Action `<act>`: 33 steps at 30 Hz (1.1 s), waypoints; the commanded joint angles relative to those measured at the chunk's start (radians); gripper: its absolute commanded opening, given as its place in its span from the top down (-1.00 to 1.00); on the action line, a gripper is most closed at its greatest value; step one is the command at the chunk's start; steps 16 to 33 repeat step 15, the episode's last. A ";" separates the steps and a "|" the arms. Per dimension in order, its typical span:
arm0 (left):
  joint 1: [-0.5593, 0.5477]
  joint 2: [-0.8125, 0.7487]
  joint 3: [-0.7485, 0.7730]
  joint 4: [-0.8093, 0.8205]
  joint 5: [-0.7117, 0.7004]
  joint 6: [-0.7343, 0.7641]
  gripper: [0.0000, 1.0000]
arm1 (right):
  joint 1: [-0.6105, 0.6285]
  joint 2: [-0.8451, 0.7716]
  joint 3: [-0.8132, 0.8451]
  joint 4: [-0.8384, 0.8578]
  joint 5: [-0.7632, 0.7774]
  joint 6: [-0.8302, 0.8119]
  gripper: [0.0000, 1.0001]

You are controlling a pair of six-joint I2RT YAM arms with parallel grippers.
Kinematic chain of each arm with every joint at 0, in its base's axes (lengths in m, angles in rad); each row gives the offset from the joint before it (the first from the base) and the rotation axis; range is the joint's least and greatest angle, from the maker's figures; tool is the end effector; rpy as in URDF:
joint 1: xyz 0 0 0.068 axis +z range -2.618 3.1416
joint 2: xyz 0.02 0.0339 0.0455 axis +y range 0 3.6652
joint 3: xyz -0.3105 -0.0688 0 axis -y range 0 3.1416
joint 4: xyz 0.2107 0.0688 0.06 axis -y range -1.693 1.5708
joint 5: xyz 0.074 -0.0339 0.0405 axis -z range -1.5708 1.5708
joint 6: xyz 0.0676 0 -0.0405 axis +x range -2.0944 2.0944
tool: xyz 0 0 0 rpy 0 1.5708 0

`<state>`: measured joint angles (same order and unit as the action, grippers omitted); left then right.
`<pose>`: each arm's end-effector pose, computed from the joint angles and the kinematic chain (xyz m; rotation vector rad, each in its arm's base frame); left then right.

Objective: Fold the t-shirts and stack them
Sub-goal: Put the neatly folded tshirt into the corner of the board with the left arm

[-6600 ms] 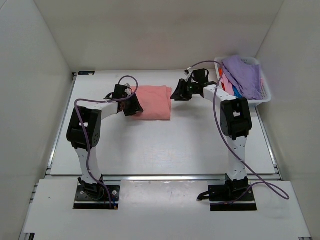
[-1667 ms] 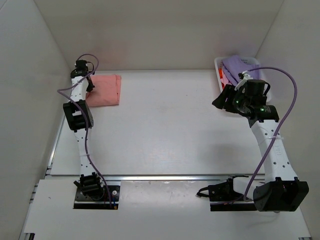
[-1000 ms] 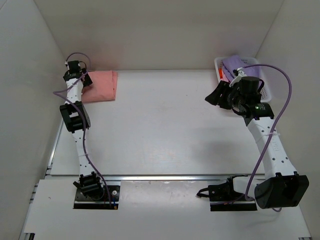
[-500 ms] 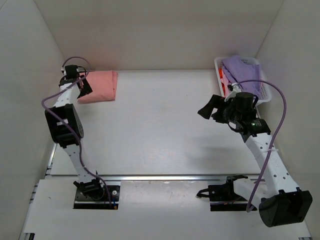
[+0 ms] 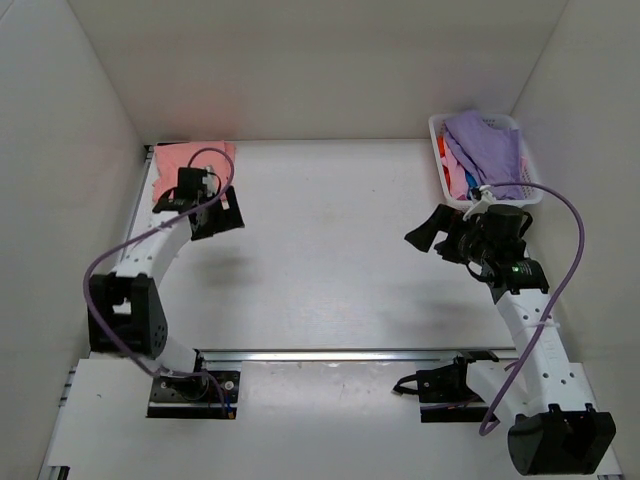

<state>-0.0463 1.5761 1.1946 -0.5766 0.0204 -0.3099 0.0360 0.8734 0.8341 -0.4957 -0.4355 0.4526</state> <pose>0.3206 -0.0162 0.2854 -0.3253 2.5161 -0.1676 0.1487 0.0339 0.3342 0.1772 2.1323 0.7483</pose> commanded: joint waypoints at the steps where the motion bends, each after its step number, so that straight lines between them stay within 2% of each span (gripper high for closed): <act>1: -0.033 -0.241 -0.134 0.038 0.133 -0.060 -0.97 | -0.021 -0.014 -0.013 -0.015 -0.051 -0.048 -0.98; 6: -0.087 -0.488 -0.308 0.063 0.145 -0.090 -0.97 | 0.034 -0.030 -0.047 0.029 -0.045 -0.057 -0.98; 10: -0.076 -0.591 -0.386 0.044 0.128 -0.069 -0.97 | 0.067 -0.056 -0.087 0.045 -0.031 -0.052 -0.99; 14: -0.055 -0.611 -0.400 -0.009 0.101 -0.031 -0.95 | 0.073 -0.080 -0.113 0.037 -0.020 -0.069 -0.98; 33: -0.064 -0.622 -0.406 -0.011 0.098 -0.029 -0.98 | 0.065 -0.079 -0.121 0.033 -0.020 -0.074 -0.98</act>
